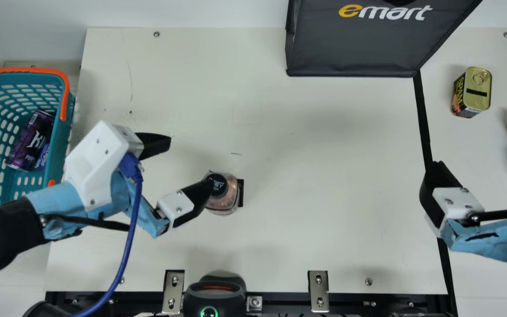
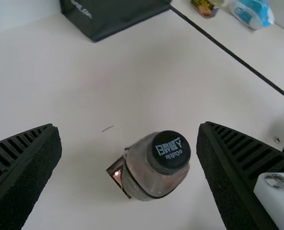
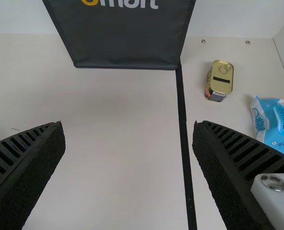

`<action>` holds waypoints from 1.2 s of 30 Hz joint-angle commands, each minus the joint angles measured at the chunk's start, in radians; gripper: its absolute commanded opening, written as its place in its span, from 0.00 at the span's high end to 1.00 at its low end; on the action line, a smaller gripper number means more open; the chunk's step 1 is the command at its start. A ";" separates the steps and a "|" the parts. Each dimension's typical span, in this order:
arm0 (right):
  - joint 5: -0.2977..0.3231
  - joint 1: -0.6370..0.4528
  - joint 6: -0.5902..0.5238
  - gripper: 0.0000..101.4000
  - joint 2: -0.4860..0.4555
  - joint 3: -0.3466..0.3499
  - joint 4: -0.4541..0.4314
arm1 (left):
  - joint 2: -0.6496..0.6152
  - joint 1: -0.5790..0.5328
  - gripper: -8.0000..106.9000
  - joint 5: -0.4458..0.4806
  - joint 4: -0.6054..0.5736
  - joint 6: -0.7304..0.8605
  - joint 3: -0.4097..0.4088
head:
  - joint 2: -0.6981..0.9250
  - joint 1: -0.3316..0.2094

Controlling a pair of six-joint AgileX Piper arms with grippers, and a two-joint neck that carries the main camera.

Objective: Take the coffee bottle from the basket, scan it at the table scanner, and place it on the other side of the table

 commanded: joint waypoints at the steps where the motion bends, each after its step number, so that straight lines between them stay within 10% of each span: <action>1: 0.000 0.000 0.000 0.06 0.000 0.000 0.000 | -0.001 -0.018 0.15 -0.024 0.130 -0.225 -0.011 | 0.000 -0.027; 21: -0.001 0.000 0.000 0.06 0.000 0.000 0.000 | 0.140 -0.366 0.15 0.182 0.798 -1.079 -0.351 | 0.000 -0.027; 36: -0.001 0.000 0.000 0.06 0.000 0.000 0.000 | 0.311 -0.607 0.15 0.373 1.052 -1.557 -0.486 | 0.000 -0.027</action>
